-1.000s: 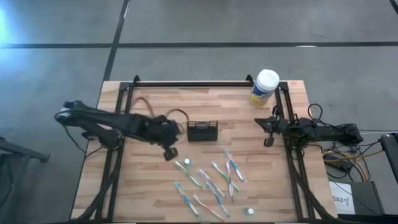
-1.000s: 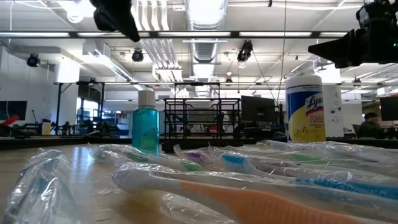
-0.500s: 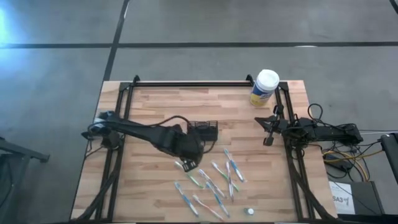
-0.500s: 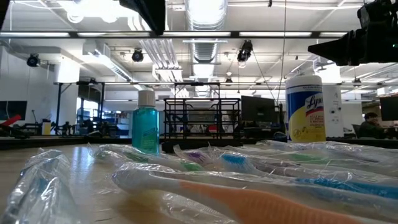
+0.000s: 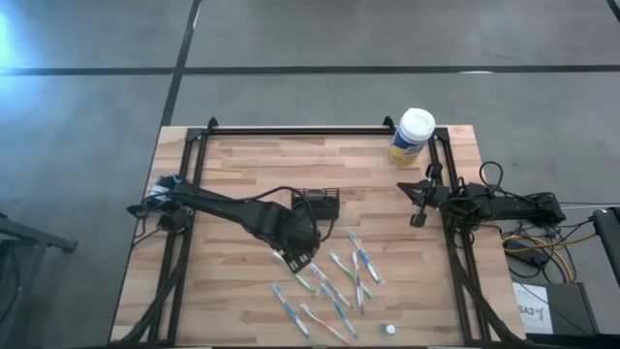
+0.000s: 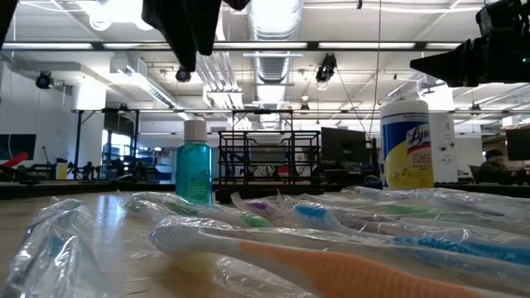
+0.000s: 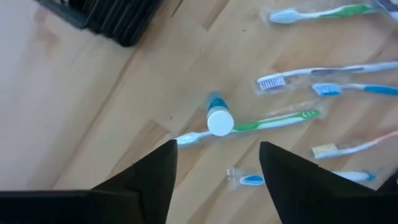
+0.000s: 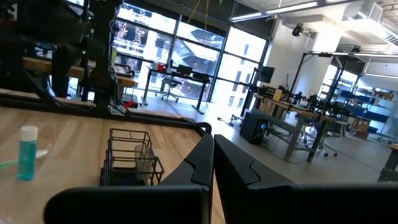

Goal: Pick & Place toothbrushing station
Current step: Put the top blue mouthwash into the black mesh organizer

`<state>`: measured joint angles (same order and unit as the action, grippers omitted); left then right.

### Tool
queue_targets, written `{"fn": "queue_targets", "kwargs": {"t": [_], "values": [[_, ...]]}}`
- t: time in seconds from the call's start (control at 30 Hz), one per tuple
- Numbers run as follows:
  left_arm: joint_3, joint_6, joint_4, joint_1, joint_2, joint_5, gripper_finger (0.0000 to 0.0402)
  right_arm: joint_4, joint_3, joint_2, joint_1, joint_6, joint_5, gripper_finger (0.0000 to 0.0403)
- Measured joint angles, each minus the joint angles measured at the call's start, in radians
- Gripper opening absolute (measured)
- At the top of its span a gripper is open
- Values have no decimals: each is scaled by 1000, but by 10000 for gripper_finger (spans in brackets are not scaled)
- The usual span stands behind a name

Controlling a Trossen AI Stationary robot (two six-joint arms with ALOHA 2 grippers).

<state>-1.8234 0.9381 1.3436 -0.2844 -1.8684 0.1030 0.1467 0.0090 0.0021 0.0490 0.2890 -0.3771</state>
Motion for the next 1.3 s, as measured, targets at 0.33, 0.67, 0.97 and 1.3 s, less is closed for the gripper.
{"fn": "queue_targets", "kwargs": {"t": [0.33, 0.67, 0.97, 1.3], "values": [[88, 13, -81, 0, -3, -52, 238, 0, 0, 0, 0, -1, 0, 8], [174, -13, -169, 3, -3, -97, 238, 1, 0, 0, 0, -1, 0, 8], [208, -35, -232, 17, -3, -96, 236, 2, 0, 0, 0, -1, 0, 8], [225, -84, -275, 34, -8, -93, 235, 3, 0, 0, 0, -1, 0, 8]]}}
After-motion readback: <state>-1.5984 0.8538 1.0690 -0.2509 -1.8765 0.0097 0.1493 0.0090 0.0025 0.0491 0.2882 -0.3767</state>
